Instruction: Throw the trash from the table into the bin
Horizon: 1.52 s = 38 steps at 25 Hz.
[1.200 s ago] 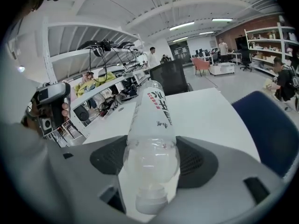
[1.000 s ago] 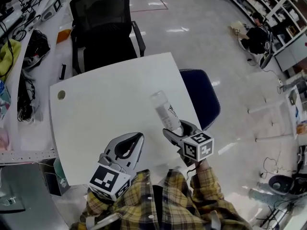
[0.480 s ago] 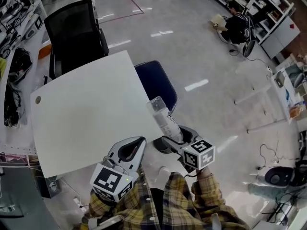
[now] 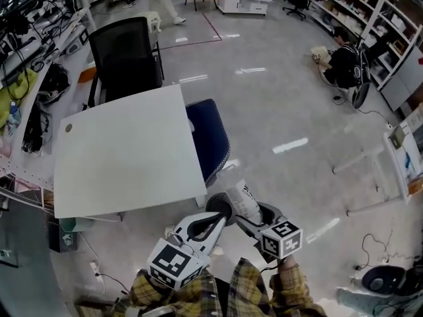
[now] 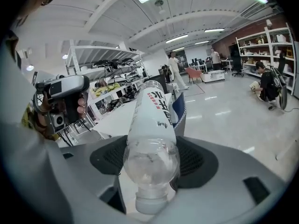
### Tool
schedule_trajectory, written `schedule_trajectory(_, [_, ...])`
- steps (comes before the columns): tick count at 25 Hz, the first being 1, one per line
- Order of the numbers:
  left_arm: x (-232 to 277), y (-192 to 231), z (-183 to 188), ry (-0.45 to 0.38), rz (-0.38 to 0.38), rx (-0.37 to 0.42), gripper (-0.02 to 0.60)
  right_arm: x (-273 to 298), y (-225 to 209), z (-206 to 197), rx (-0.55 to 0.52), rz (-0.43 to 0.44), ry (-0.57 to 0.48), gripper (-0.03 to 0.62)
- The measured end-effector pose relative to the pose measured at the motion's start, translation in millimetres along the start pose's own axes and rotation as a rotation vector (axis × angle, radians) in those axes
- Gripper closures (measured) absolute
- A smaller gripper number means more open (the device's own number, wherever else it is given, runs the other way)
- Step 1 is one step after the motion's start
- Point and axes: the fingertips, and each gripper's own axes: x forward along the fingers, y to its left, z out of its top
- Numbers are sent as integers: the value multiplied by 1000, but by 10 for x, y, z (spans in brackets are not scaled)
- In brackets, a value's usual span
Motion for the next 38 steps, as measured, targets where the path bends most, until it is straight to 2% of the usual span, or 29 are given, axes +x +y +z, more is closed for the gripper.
schedule_trajectory(6, [185, -105, -69, 23, -31, -7, 572, -47, -136, -172, 30, -25, 14, 284])
schedule_trajectory(11, [294, 100, -224, 62, -43, -33, 572, 94, -283, -447, 87, -64, 92, 284])
schedule_trajectory(16, [403, 351, -588, 132, -45, -68, 572, 327, -578, -869, 157, -106, 182, 284])
schedule_trajectory(21, [597, 622, -1103, 181, -69, -123, 572, 736, -813, -1395, 238, -128, 242, 284])
schedule_trajectory(25, [767, 798, -1663, 225, -98, -171, 572, 1153, -901, -1881, 230, -147, 297, 284])
schedule_trajectory(32, [1086, 827, -2699, 292, -151, -186, 572, 1856, -1139, -2994, 296, -120, 376, 284])
schedule_trajectory(38, [1175, 1070, -3539, 327, -122, -212, 572, 2546, -1481, -3835, 373, -110, 442, 284])
